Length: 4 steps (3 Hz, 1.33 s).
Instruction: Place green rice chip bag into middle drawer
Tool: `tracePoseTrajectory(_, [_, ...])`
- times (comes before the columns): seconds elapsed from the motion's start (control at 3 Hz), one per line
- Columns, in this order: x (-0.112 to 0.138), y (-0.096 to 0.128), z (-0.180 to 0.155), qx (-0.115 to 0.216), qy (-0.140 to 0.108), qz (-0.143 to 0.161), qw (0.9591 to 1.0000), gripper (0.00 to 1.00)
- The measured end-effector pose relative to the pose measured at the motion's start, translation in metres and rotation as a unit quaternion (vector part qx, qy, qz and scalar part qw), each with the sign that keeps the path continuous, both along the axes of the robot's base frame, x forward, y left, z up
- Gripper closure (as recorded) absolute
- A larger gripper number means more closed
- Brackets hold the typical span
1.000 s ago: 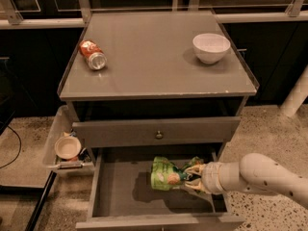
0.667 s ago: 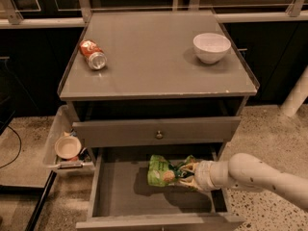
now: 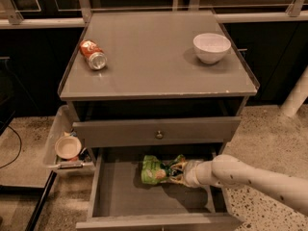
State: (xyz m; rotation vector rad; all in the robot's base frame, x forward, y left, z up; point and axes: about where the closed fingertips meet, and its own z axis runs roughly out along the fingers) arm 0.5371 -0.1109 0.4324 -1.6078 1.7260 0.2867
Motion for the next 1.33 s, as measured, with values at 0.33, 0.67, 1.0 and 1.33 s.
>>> tracePoseTrajectory(0.33, [0.0066,0.0031,-0.0281,-0.012,0.015,0.006,0.9998,1.0])
tracePoseTrajectory(0.67, [0.0065,0.0036,-0.0299,-0.013,0.017,0.007,0.9998,0.82])
tracePoseTrajectory(1.0, [0.0065,0.0037,-0.0299,-0.013,0.017,0.007,0.9998,0.59])
tracePoseTrajectory(1.33, [0.0065,0.0037,-0.0299,-0.012,0.017,0.007,0.9998,0.35])
